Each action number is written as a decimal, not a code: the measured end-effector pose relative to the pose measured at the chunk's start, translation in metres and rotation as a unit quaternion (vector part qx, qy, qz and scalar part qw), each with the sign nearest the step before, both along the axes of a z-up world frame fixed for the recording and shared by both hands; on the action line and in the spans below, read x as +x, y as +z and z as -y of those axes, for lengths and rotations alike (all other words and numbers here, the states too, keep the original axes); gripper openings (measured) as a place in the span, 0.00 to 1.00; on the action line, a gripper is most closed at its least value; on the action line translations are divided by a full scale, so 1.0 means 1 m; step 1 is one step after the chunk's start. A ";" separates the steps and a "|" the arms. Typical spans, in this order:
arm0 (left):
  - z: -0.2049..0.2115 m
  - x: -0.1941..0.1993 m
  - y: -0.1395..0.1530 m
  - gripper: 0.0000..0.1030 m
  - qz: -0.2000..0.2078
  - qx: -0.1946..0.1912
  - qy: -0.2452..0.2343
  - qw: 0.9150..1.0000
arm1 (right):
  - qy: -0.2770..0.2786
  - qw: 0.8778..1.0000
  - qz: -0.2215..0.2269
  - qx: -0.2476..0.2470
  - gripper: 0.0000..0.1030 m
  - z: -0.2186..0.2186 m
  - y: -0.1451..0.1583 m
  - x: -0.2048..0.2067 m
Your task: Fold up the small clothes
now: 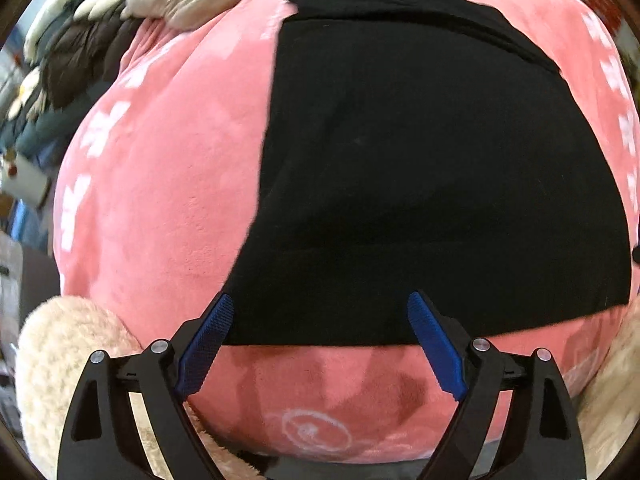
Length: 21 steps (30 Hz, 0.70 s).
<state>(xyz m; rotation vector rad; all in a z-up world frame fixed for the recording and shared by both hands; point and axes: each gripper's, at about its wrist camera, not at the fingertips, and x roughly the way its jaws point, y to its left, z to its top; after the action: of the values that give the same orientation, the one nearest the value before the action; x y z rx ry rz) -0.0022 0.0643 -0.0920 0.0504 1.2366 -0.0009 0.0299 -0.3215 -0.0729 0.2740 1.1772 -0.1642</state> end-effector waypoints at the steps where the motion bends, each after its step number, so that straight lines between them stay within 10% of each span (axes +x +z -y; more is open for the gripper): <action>1: -0.002 0.001 0.000 0.84 0.001 -0.002 0.004 1.000 | -0.003 1.000 -0.003 0.001 0.83 0.001 -0.002 0.001; 21: -0.021 0.015 -0.019 0.86 0.005 -0.071 0.037 0.997 | -0.034 0.998 -0.055 0.013 0.87 0.002 -0.039 0.019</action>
<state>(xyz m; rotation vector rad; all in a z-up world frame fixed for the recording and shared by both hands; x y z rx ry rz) 0.0126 0.0856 -0.1108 -0.1187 1.2240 -0.0244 0.0487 -0.3240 -0.1116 0.3304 1.2807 -0.2261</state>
